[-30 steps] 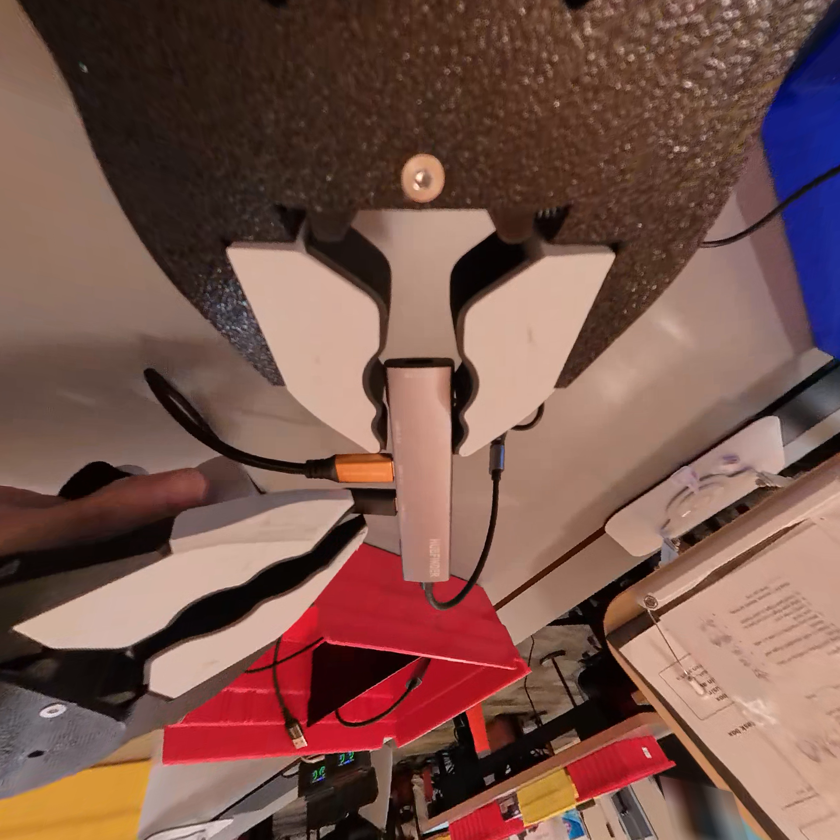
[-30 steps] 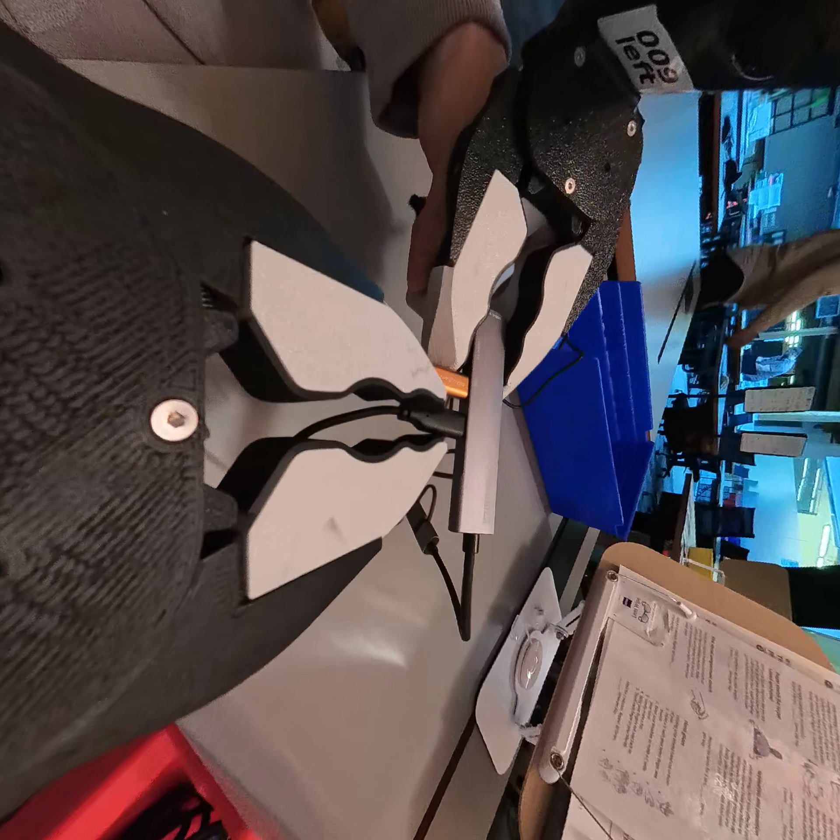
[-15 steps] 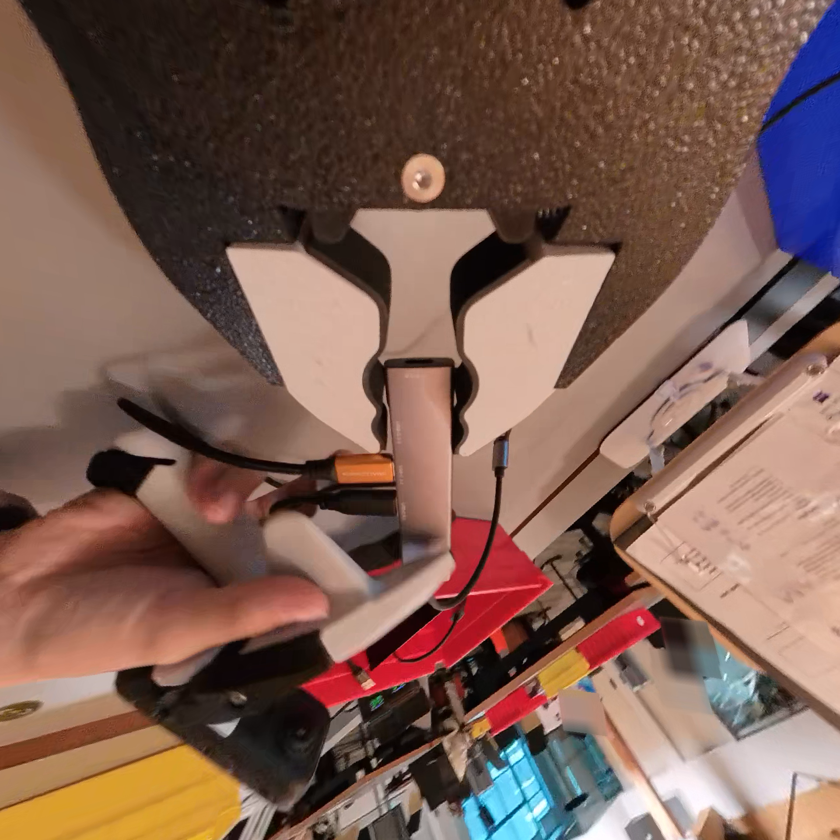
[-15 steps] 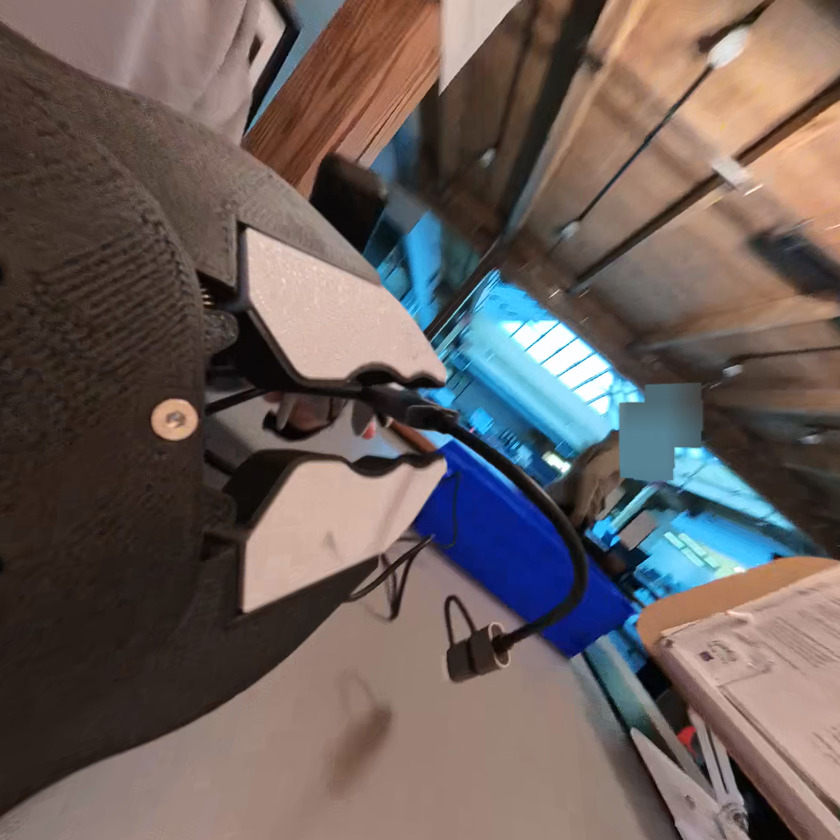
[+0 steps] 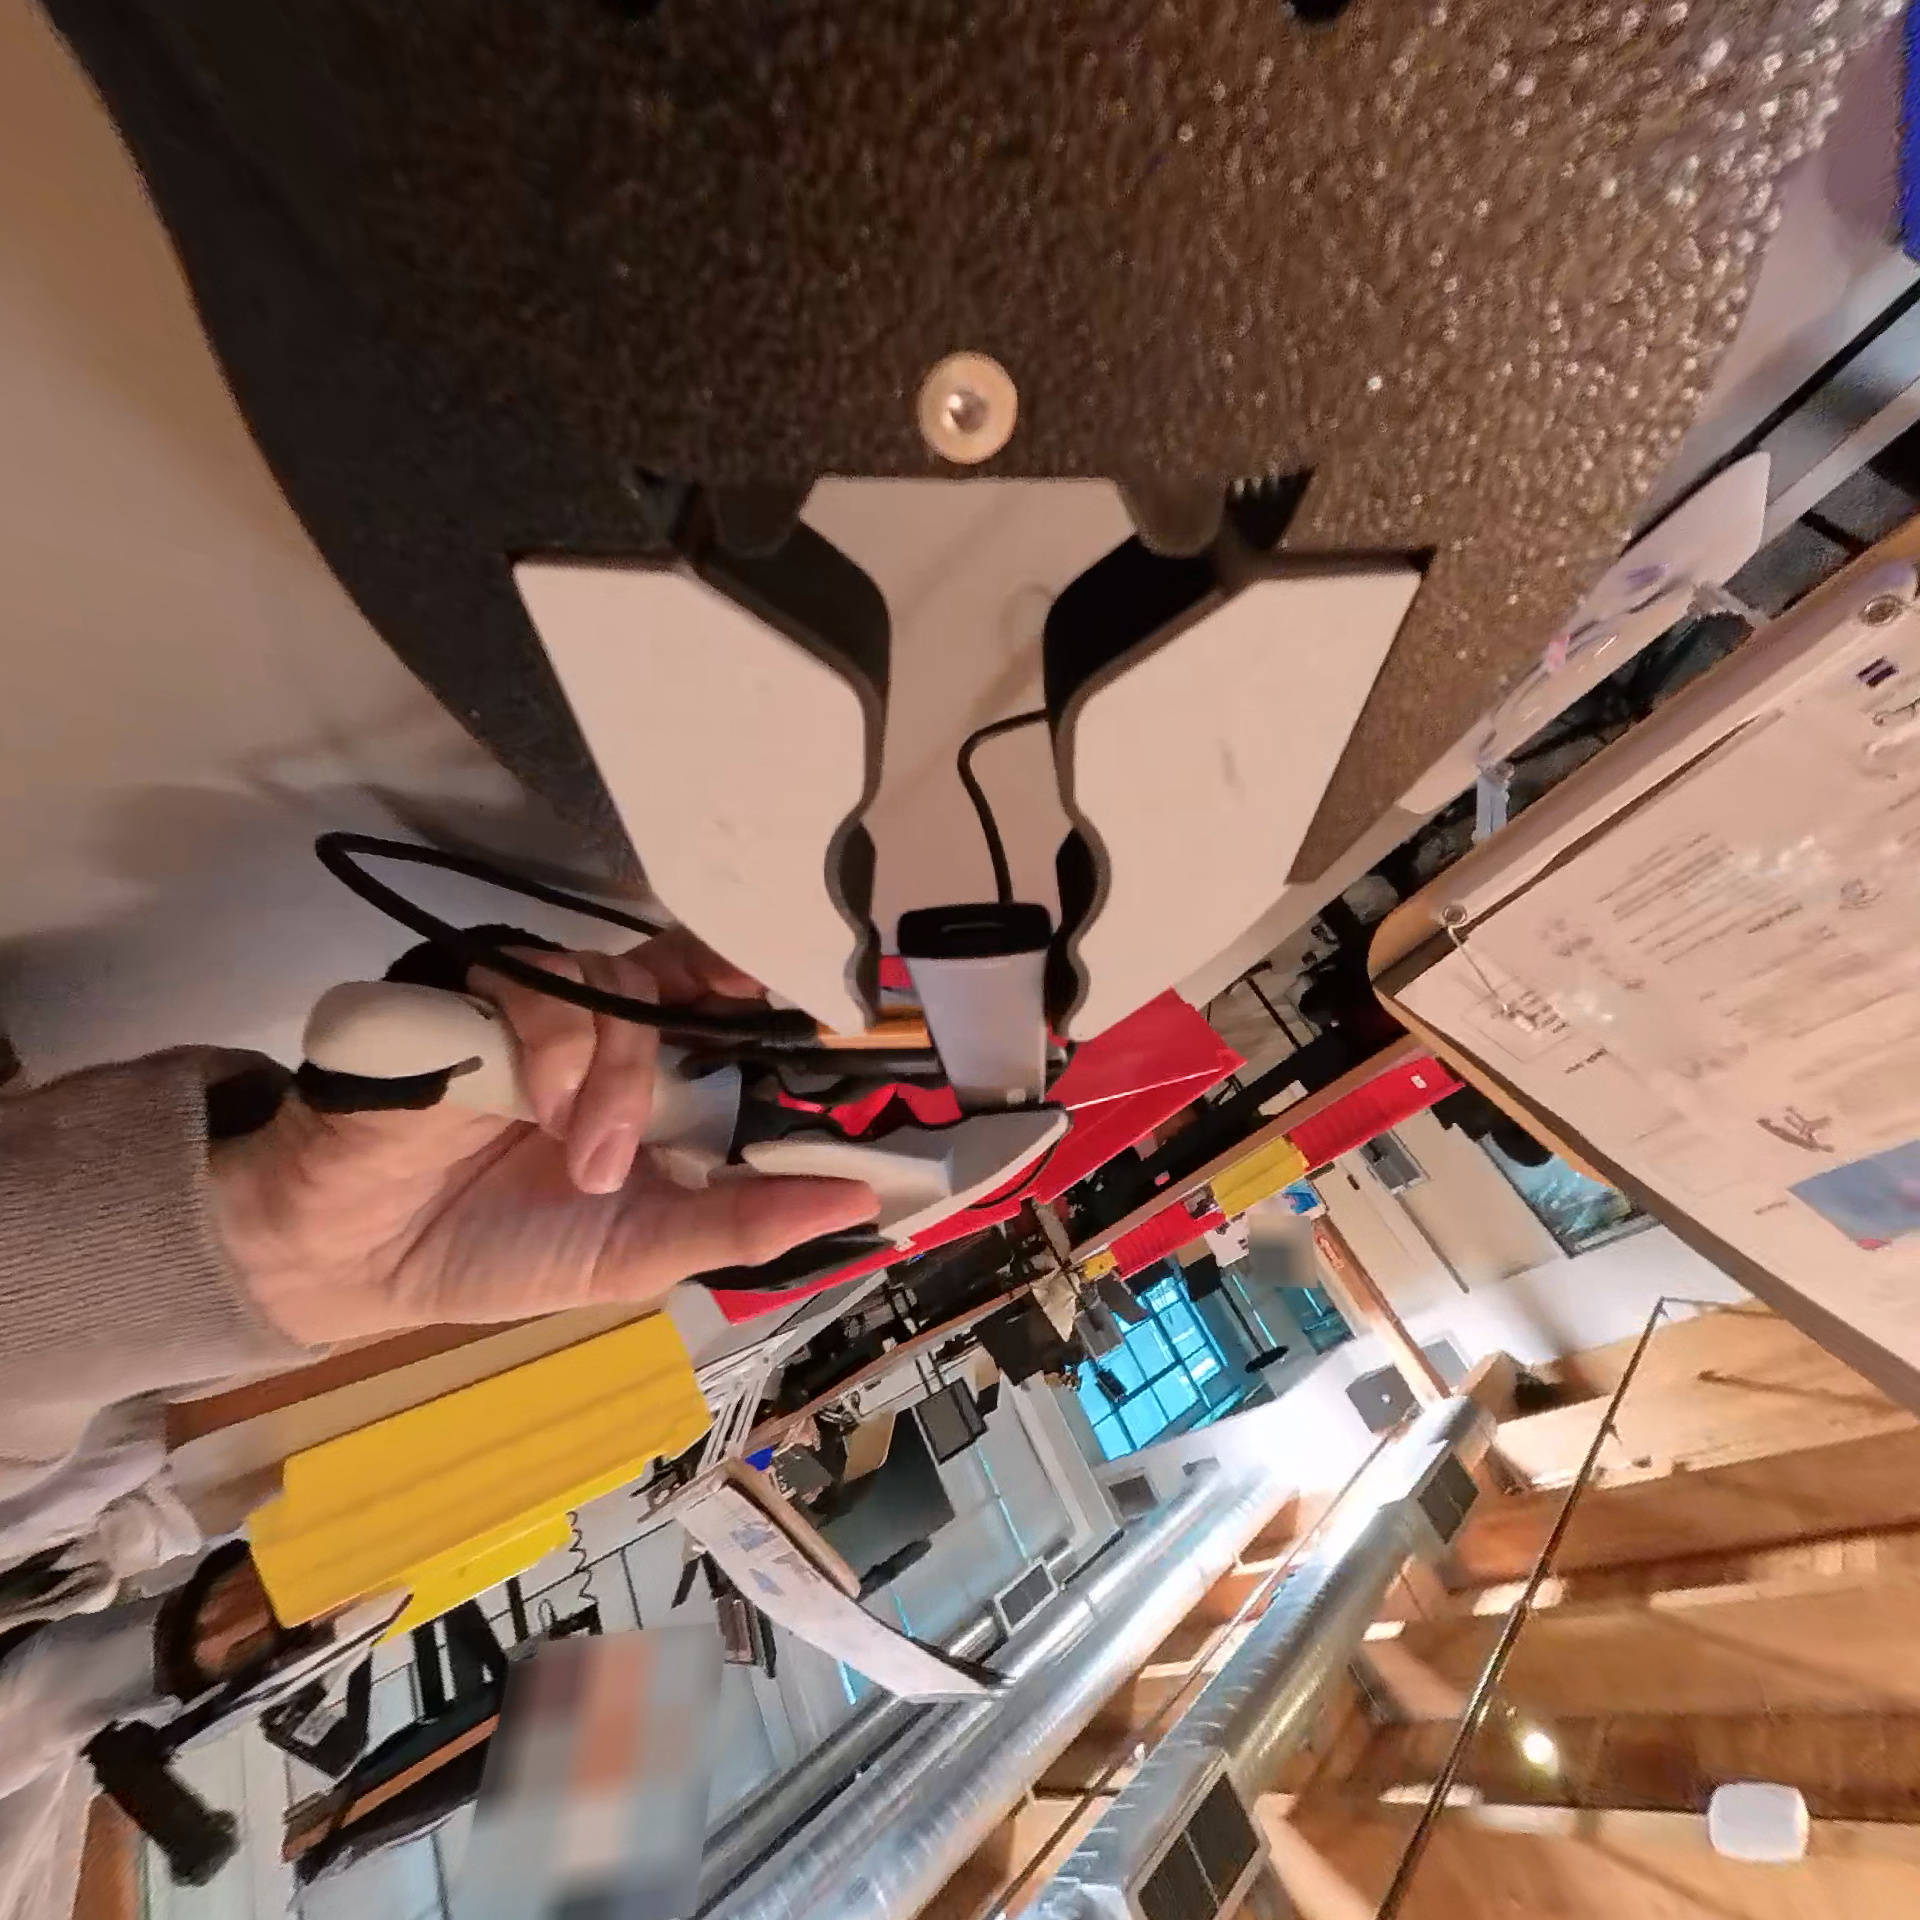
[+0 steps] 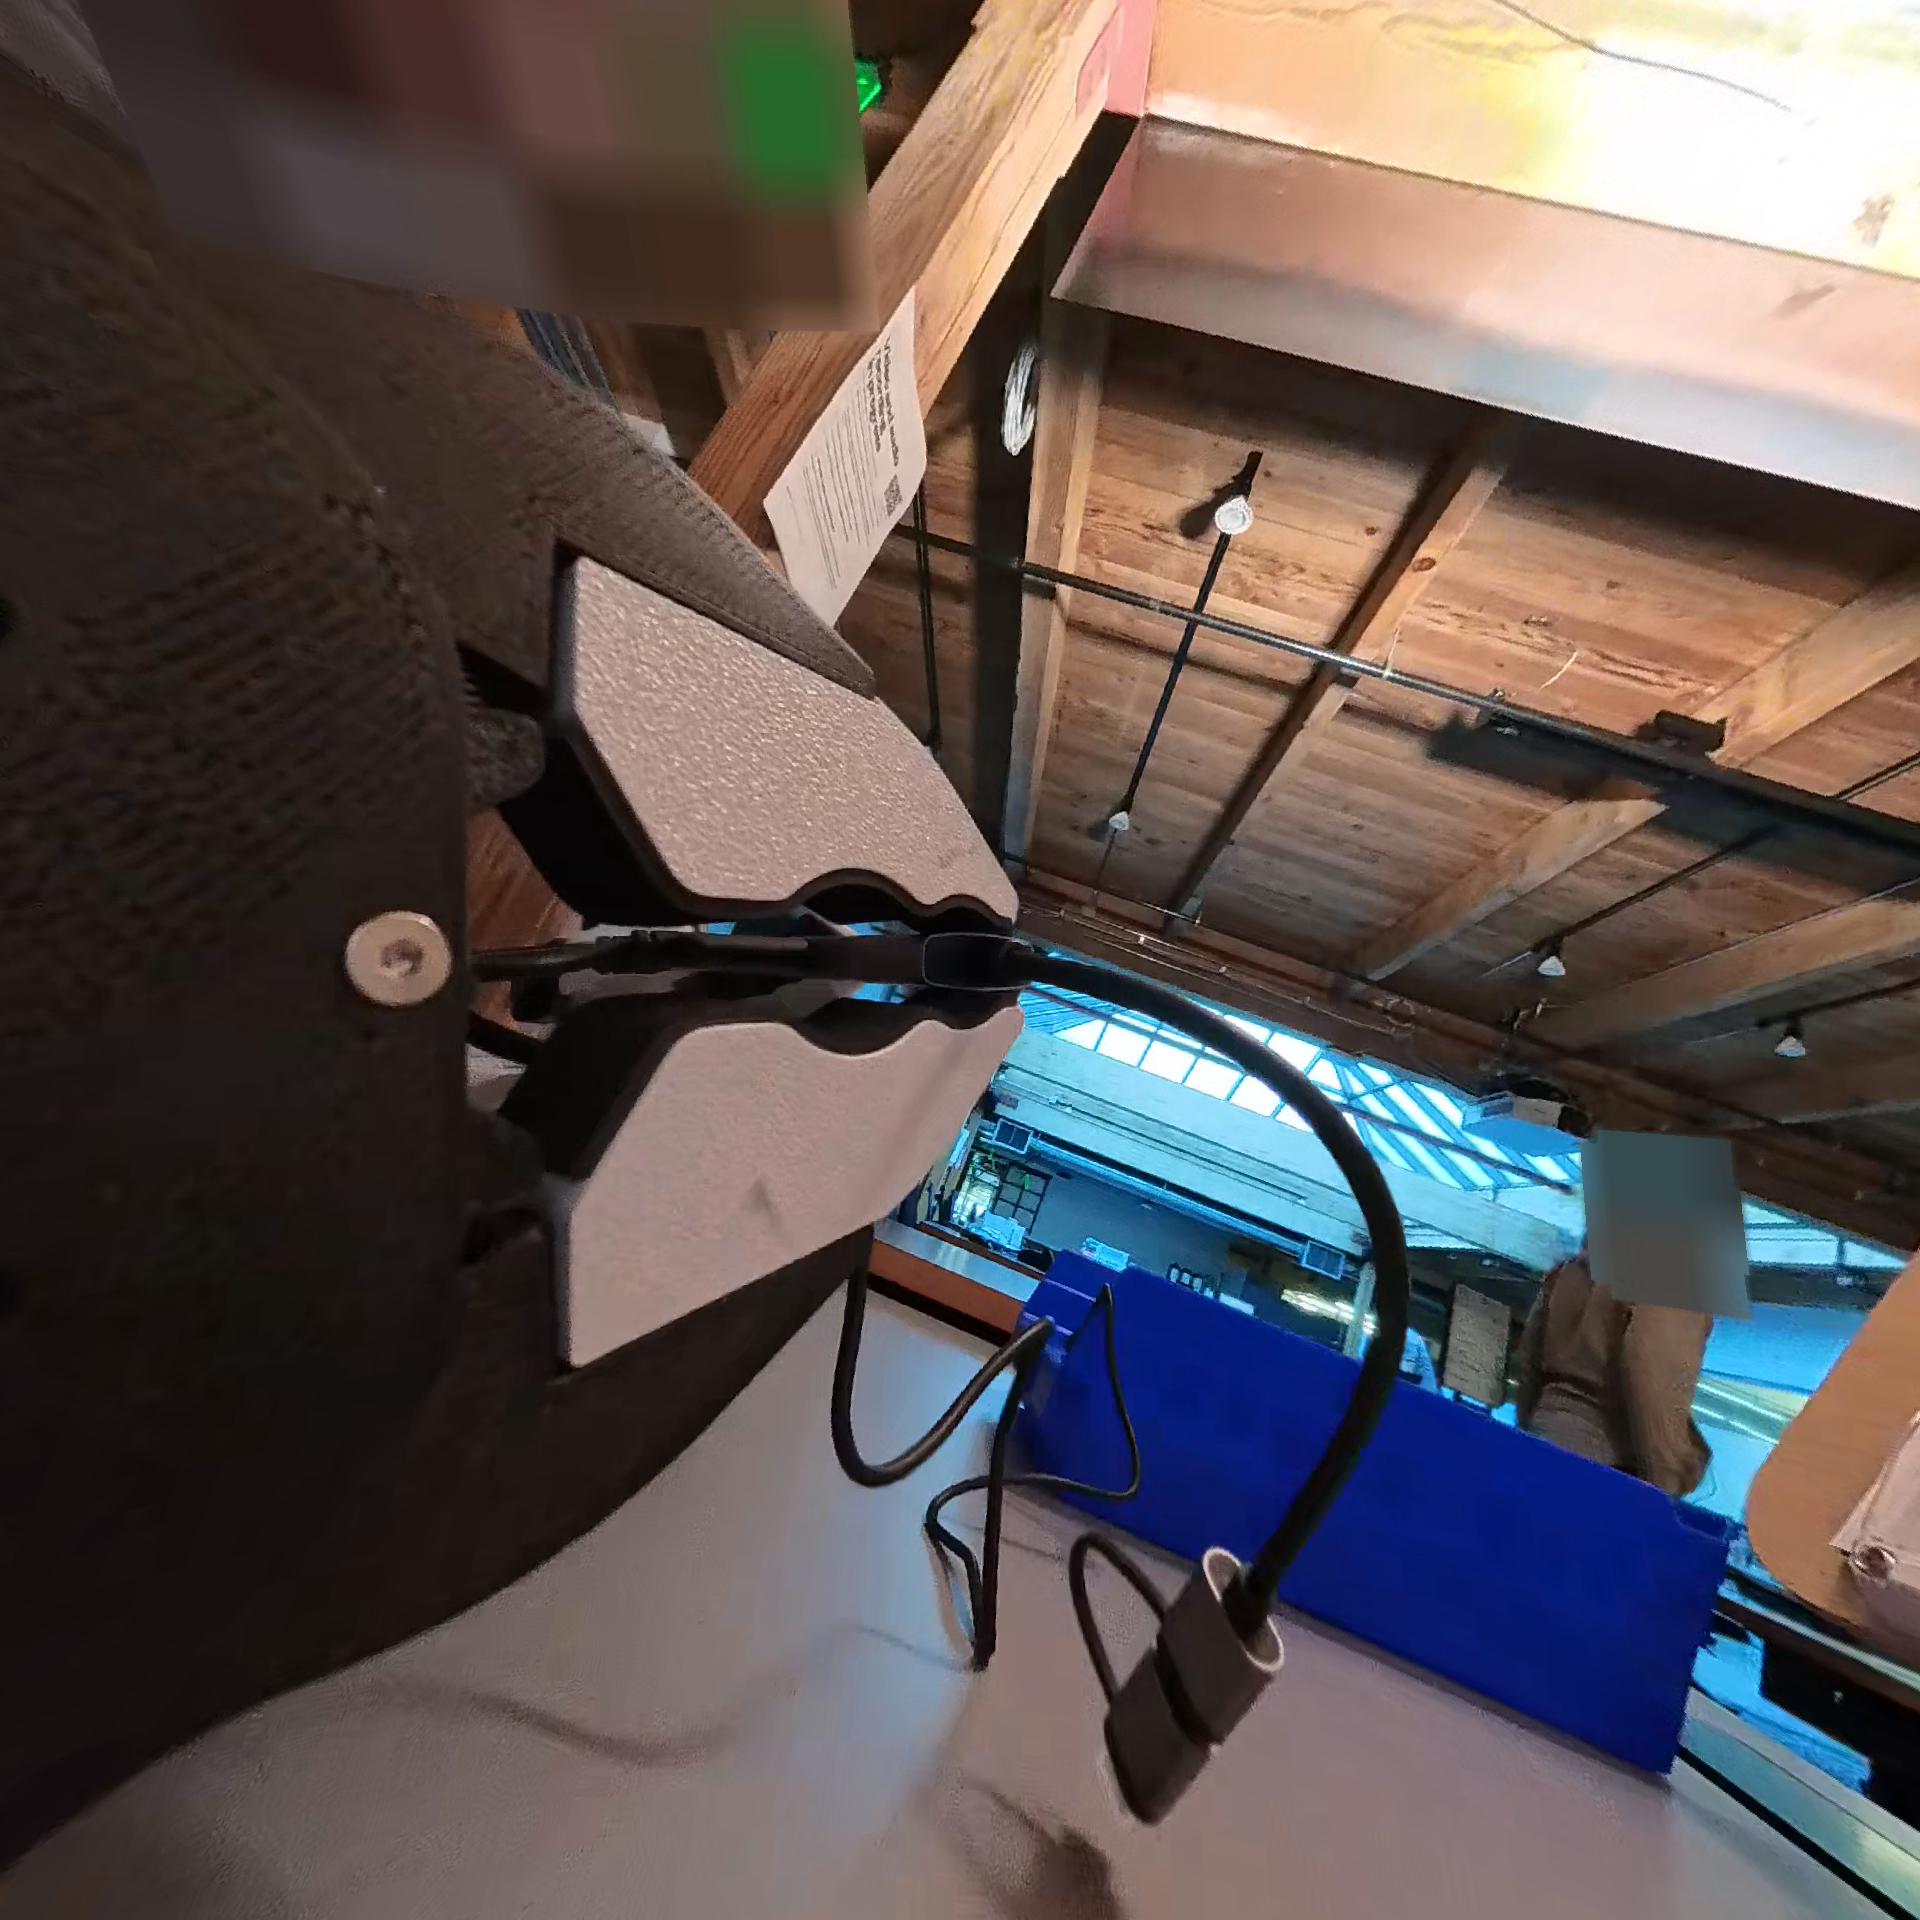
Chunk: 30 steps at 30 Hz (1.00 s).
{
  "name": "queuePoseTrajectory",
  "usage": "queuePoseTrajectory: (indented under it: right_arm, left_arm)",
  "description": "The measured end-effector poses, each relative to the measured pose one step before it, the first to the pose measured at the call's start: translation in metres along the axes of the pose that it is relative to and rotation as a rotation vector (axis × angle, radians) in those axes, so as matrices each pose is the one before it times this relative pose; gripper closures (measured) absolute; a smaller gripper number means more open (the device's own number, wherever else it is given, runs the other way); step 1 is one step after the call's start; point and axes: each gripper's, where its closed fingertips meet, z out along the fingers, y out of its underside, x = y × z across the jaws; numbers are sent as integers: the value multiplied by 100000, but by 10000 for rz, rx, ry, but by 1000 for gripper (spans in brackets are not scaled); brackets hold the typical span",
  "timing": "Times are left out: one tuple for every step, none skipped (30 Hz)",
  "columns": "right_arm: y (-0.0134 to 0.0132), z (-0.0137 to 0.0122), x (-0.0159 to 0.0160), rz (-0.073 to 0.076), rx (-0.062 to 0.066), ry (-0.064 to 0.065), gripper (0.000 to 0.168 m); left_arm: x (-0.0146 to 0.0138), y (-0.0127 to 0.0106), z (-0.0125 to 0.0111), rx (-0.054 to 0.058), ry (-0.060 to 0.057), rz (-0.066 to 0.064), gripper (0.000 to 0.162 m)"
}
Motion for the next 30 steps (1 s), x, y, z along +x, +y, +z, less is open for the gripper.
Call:
queuePoseTrajectory:
  right_arm:
    - [-141, -92, 78, -2, 83, 26, 159]
    - [-2, -60, 57, -26, -40, 9, 159]
    - [6, -41, 10, 19, -40, -9, 159]
    - [-62, -35, 63, 49, 42, 47, 159]
    - [48, -17, 42, -50, -42, 42, 159]
    - [42, 11, 45, -116, -45, 39, 159]
    - [-71, -15, 32, -10, 61, 33, 159]
    - [-56, -25, 56, -4, 51, 31, 159]
    - [23, -17, 61, -52, -27, 25, 159]
    - [-28, -36, 64, -61, 0, 34, 159]
    - [-103, -44, 124, -84, 86, 97, 159]
    - [-25, -16, 82, -91, 23, 68, 159]
    - [-11, -25, 34, -21, -31, 17, 159]
    - [-69, -41, 146, -85, 29, 116, 159]
    - [-59, -29, 108, -191, 26, 128, 159]
    - [63, 45, -54, -138, -63, 3, 158]
    - [47, 55, -143, -45, -62, -54, 158]
    - [-49, 8, -58, -92, -7, 10, 158]
    - [-109, -52, 110, -247, 27, 140, 158]
    - [-22, -44, 180, -391, -59, 188, 157]
    - [71, -24, 199, -384, -150, 197, 155]
    - [125, -17, 184, -313, -198, 217, 154]
    - [167, 15, 0, -400, -263, 141, 150]
    - [152, 16, -112, -393, -283, 139, 142]
    - [150, 18, -172, -390, -326, 157, 135]
    - [125, 4, -256, -489, -322, 159, 131]
    - [74, -6, -172, -637, -264, 256, 128]
    - [68, -9, 80, -750, -238, 469, 126]
    - [94, -27, 362, -854, -256, 687, 121]
    - [144, -45, 431, -945, -274, 794, 118]
  left_arm:
    - [27, 123, -20, -98, 46, -22, 132]
    - [-116, 322, 24, -208, -63, -24, 135]
    - [-135, 375, 43, -213, -91, 7, 137]
    - [-10, 223, 33, -106, -13, -15, 137]
    - [12, 2, -6, 11, 2, -61, 137]
    - [3, -89, -14, 41, -17, -67, 137]
    - [26, -3, 29, -20, -18, -45, 137]
    - [44, 47, 53, -32, -4, -10, 137]
    - [-3, 46, 22, -26, -42, 28, 137]
    - [-64, 133, 25, -80, -90, 46, 137]
    - [-33, 185, 40, -135, -75, 25, 138]
    - [11, 126, 42, -84, -45, -39, 138]
    - [23, 89, 24, -38, -11, -131, 138]
    - [12, 194, 48, -121, -1, -154, 138]
    - [21, 166, 33, -122, -13, -71, 138]
    - [9, -50, -24, 6, -56, -16, 138]
    - [-13, -179, -34, 56, -94, -57, 138]
    - [2, -122, 24, -23, -69, -124, 138]
    - [6, 9, 94, -100, -21, -182, 138]
    - [-28, -6, 84, -62, 14, -248, 138]
    - [-52, -73, 26, 7, 34, -290, 138]
    - [-186, -43, -7, 3, -19, -292, 138]
    - [-473, -28, -77, -4, -174, -291, 138]
    - [-649, -32, -132, 1, -232, -284, 138]
    - [-628, -6, -162, -31, -161, -251, 138]
    - [-558, 13, -155, -35, -103, -165, 138]
    - [-526, 52, -149, -2, -123, -86, 138]
    - [-520, 103, -132, 17, -175, -101, 138]
    - [-408, 203, -79, -16, -120, -149, 138]
    - [-337, 249, -38, -45, -90, -137, 138]
